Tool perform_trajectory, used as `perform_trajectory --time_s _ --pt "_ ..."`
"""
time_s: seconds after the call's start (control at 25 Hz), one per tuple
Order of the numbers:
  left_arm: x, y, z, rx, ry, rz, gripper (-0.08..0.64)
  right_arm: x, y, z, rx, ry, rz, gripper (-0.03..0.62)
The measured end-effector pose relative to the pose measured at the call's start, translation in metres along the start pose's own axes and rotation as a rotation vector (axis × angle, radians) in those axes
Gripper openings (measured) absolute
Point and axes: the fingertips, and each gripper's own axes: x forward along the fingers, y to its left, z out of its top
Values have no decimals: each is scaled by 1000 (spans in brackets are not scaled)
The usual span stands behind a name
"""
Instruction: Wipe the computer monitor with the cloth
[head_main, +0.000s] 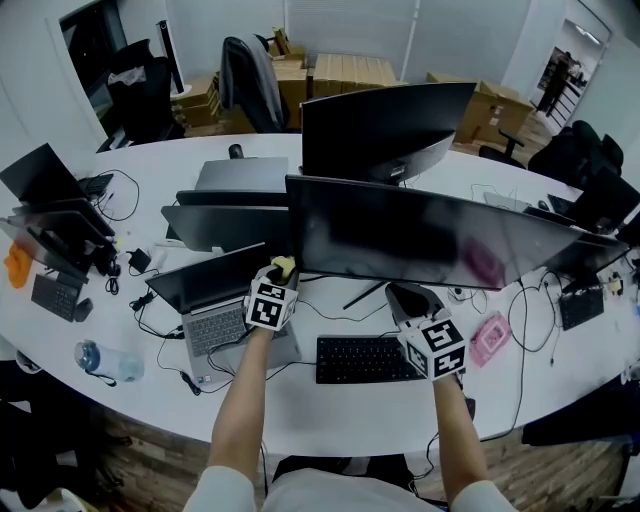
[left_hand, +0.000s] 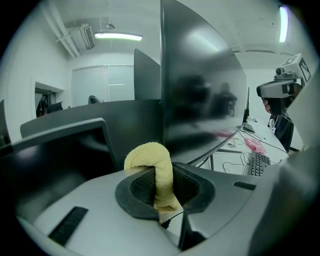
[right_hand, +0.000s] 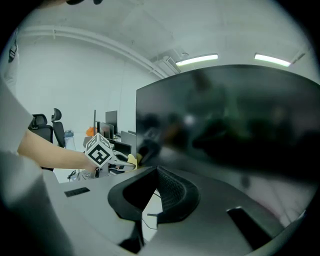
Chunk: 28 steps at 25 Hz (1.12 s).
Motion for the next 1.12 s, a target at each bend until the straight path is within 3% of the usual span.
perform_trajectory --time_s 0.16,0.32,0.8,0.96,1.12 --pt "7 0 -17 -129 -3 -16 67 2 2 -10 4 8 -4 26" --pt "16 -2 -38 -349 -28 -57 67 -1 2 -21 9 18 -21 26" --pt "26 -11 -41 -868 -221 -145 67 -35 -16 -58 36 23 -85 26" --pt "33 -28 -35 -958 -247 -184 67 -50 -27 -63 49 16 -107 26" --pt "42 -50 -30 -1001 -257 -203 67 -67 -41 -72 68 16 -131 26"
